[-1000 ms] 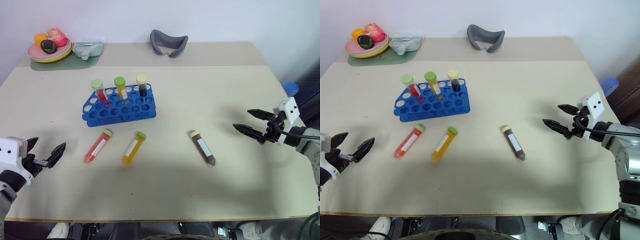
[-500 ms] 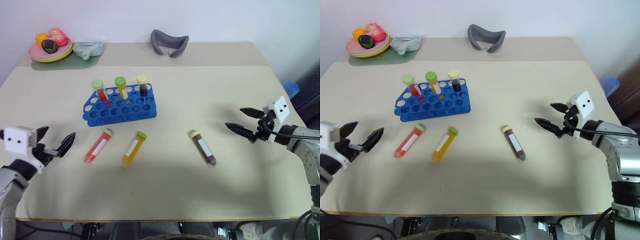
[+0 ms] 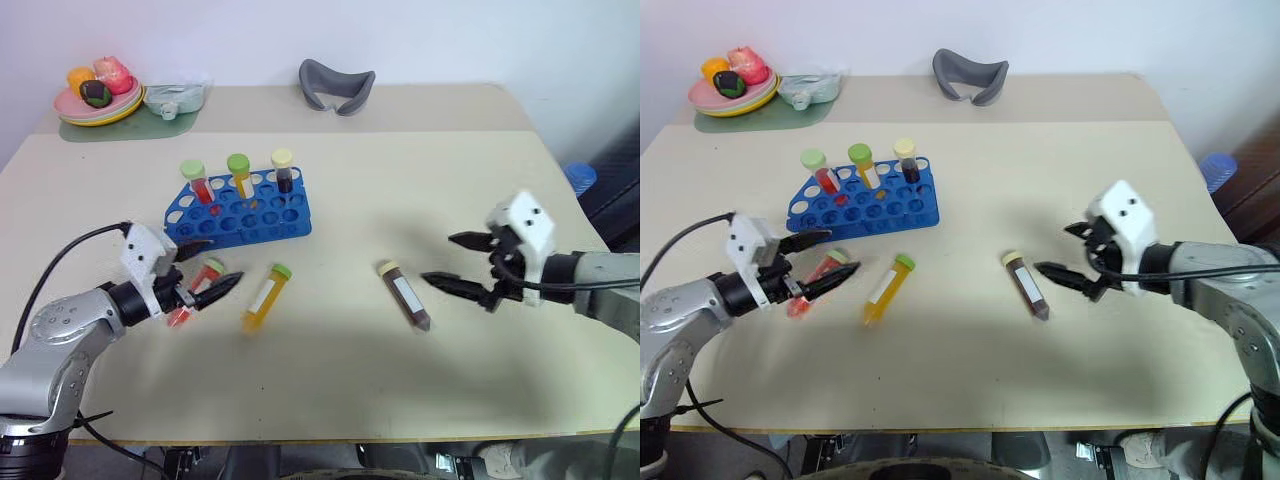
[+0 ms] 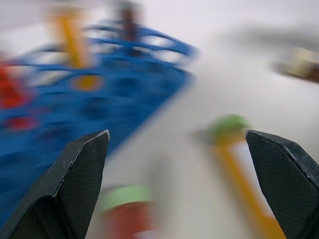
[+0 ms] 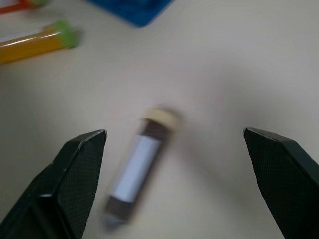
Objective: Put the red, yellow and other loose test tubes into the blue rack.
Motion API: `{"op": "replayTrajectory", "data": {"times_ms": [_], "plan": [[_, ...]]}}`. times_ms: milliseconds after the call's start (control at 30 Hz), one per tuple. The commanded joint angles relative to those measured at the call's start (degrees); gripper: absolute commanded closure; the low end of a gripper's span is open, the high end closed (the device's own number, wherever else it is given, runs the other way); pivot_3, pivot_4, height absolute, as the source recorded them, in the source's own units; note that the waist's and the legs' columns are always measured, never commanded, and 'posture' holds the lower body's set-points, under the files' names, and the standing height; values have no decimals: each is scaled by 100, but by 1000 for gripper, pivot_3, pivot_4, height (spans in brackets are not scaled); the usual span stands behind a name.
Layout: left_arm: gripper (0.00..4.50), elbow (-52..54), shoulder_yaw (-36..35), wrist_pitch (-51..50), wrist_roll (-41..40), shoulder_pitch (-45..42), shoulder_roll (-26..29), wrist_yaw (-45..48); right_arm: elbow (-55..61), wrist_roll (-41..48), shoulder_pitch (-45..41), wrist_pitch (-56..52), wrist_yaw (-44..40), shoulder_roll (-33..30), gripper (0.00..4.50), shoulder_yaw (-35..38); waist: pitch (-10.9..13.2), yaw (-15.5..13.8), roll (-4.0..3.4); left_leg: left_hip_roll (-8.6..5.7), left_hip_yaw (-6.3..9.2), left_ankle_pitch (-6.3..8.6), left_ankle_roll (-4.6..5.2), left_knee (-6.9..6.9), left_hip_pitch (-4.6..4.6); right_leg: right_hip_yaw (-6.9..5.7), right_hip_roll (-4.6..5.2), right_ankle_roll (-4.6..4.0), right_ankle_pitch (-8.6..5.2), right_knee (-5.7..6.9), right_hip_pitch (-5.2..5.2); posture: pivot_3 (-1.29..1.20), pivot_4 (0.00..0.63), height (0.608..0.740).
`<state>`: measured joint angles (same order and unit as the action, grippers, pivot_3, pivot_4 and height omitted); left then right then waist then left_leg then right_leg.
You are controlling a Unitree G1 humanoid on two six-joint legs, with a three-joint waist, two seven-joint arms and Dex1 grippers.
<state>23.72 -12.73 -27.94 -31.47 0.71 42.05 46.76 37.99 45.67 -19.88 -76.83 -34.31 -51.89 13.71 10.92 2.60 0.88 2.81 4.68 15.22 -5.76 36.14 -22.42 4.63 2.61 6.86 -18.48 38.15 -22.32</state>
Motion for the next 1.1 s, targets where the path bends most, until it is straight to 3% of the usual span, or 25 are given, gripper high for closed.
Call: {"op": "replayTrajectory", "data": {"times_ms": [33, 167, 400, 500, 567, 767, 1100], "plan": [[22, 124, 275, 283, 186, -65, 88, 274, -73, 567, -756, -1496, 1138, 735, 0, -270, 0, 0, 0, 0, 0, 0, 0, 0, 1, 0, 0, 0, 0, 0, 1, 0, 150, 740], [22, 171, 477, 385, 245, -71, -2, 331, -511, 1659, -1100, -1567, 2767, 992, 0, -611, 0, -41, 0, -2, 1, 1, 1, -2, -15, -2, 6, 1, 0, -4, -11, 0, 150, 740], [22, 511, 598, 302, 148, 66, -180, 227, -1470, 3688, -1517, -1567, 5795, 832, 0, -1240, 0, 3, 0, -1, 1, 2, 3, 1, -25, -2, 5, 1, 0, -3, -21, 0, 150, 740], [22, 668, 627, 283, 150, 177, -231, 175, -2004, 6128, -1681, -124, 7876, 106, 0, -2339, 1, 9, -2, 0, -1, 2, 4, 1, -23, 1, 4, 1, 0, 2, -22, 0, 150, 740], [22, 721, 662, 313, 162, 250, -274, 146, -2157, 6693, -1851, 435, 8601, 29, 0, -2863, 1, 14, 0, 2, 0, 3, 6, 3, -24, -1, 4, 1, 0, 1, -21, 0, 150, 740], [22, 774, 688, 522, 203, 550, -380, 201, -2411, 6733, -2020, 1018, 9749, 432, 0, -3496, 0, 13, 0, 2, 1, 3, 6, 3, -24, 1, 1, 1, 0, 3, -23, 0, 150, 740], [22, 781, 701, 822, 265, 847, -325, 401, -2566, 6733, -1889, 978, 10233, 590, 0, -3718, 0, -14, -1, 2, 1, 3, 6, 5, -35, 0, 2, 0, -1, 1, -30, 0, 150, 740]]}}
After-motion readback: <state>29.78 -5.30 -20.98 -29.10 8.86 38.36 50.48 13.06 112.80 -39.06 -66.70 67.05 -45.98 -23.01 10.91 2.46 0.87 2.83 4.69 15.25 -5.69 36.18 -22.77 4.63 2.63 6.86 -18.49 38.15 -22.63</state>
